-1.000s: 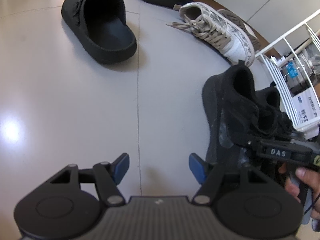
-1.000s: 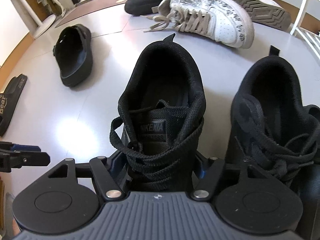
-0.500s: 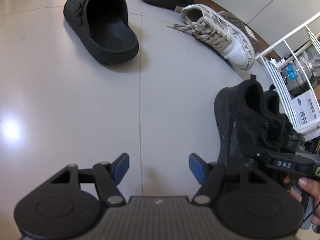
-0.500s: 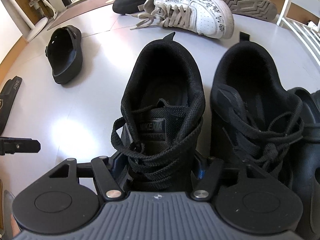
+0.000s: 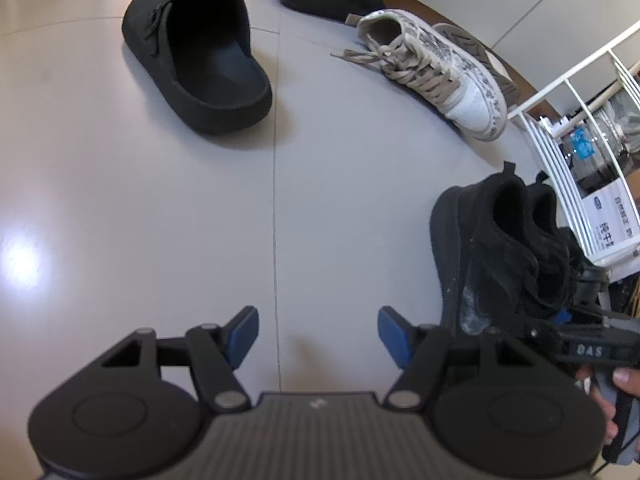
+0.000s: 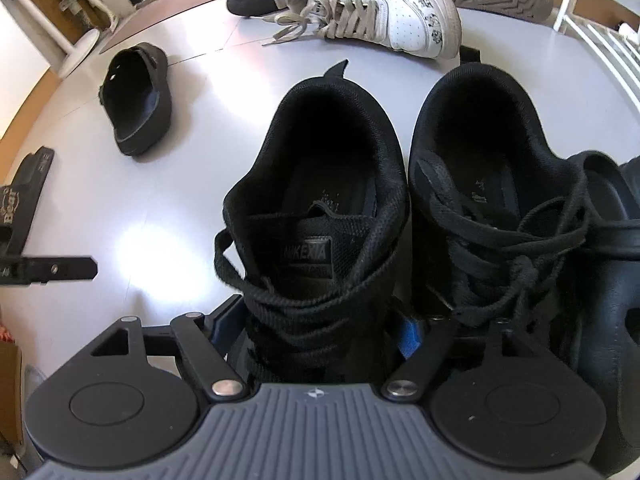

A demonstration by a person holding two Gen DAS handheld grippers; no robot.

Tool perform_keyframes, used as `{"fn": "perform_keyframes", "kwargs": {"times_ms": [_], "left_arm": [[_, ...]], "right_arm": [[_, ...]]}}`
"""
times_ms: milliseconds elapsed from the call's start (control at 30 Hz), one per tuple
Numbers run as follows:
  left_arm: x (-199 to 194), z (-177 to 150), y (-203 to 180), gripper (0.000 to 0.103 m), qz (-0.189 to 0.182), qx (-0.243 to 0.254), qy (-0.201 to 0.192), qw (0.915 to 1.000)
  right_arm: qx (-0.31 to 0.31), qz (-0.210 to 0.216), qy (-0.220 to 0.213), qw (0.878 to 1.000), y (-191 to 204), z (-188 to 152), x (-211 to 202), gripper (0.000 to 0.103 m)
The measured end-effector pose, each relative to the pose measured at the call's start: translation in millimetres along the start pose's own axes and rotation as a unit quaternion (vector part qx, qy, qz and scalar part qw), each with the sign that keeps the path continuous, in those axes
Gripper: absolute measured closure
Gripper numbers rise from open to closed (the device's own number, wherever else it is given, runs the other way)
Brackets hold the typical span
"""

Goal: Organize scattered shoes

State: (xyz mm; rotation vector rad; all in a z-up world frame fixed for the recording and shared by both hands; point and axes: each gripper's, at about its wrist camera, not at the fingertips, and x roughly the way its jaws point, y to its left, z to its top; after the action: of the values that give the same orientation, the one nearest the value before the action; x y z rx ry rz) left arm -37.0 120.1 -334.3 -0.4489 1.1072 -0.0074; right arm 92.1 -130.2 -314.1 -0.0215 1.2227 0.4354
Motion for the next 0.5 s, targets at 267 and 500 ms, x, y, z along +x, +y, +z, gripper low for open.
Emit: {"fn": "perform_keyframes", "kwargs": {"times_ms": [267,500], "left_arm": [[0.0,1.6,-3.1,0.034,0.000,0.003,-0.002,1.0000],[-3.5,1.2,-6.0,0.034,-0.007,0.007,-0.007,0.9999]], "right_arm": [[-0.013,0.002,0.011,1.000,-0.6,-6.5,2.1,0.025],[-0.014,-0.011,-0.008,1.000,0.8,-9.3,0.5,0.033]]}}
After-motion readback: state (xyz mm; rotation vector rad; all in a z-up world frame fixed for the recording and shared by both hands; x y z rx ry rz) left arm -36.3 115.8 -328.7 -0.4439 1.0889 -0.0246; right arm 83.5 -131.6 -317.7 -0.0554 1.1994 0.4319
